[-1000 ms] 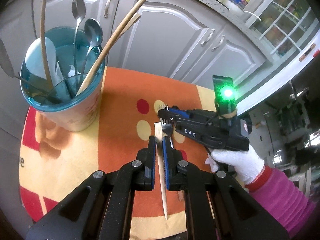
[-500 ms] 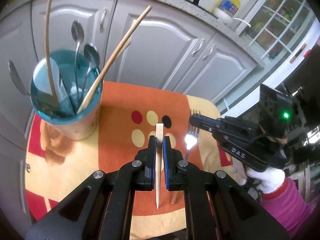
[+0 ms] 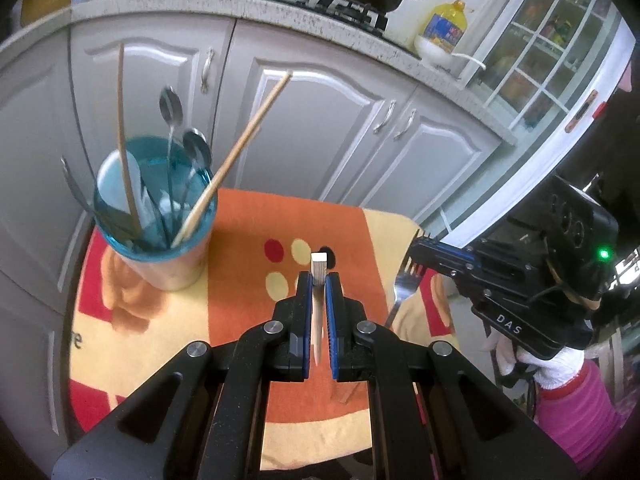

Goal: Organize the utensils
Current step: 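Lift the chopstick and fork up over the floral cup, then lower the chopstick and fork into the cup and open both grippers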

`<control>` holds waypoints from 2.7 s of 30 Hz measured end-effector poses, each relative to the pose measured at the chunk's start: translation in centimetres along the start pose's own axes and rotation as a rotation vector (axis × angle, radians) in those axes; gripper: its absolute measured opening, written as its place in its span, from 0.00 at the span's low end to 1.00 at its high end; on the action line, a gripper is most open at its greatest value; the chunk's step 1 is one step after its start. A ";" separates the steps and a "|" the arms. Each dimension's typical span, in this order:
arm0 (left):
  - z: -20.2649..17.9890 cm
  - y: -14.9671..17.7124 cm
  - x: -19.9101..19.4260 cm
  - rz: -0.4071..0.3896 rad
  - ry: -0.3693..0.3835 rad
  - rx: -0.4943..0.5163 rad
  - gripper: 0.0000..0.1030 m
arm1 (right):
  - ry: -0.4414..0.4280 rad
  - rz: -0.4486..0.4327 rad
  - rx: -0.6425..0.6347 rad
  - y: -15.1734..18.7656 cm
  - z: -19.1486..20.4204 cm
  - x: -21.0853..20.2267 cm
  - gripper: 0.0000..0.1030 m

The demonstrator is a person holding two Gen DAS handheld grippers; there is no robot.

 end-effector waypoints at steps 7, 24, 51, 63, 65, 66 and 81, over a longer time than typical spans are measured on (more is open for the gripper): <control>1.2 -2.4 -3.5 -0.063 0.001 -0.006 0.05 | -0.006 -0.042 -0.070 -3.6 2.4 -1.4 0.01; 8.5 -11.7 -11.6 -0.240 -0.162 -0.026 0.05 | 0.028 -0.176 -0.192 -16.5 7.4 0.7 0.01; 13.3 -9.6 1.6 -0.097 -0.285 -0.051 0.05 | 0.096 0.026 -0.207 -14.7 5.0 15.4 0.01; 13.2 -8.7 3.2 -0.044 -0.294 -0.087 0.10 | -0.004 0.020 -0.102 -13.6 4.4 13.8 0.39; 13.3 -8.5 3.3 -0.033 -0.292 -0.100 0.20 | -0.018 0.012 -0.094 -13.4 4.4 13.2 0.39; 13.3 -8.5 3.1 -0.034 -0.287 -0.108 0.25 | -0.017 0.007 -0.089 -13.4 4.4 13.0 0.39; 13.1 -7.2 1.2 -0.080 -0.353 -0.123 0.41 | -0.026 -0.032 -0.020 -13.0 4.2 11.0 0.39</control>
Point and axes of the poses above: each gripper's, at about its wrist camera, not at the fingertips, and x roughly the way its jaws point, z to its left, y to its underside, the point moved 6 cm from there along x, roughly the way its jaws point, and after that the axes turned 14 degrees about -y, right-handed, at the moved point
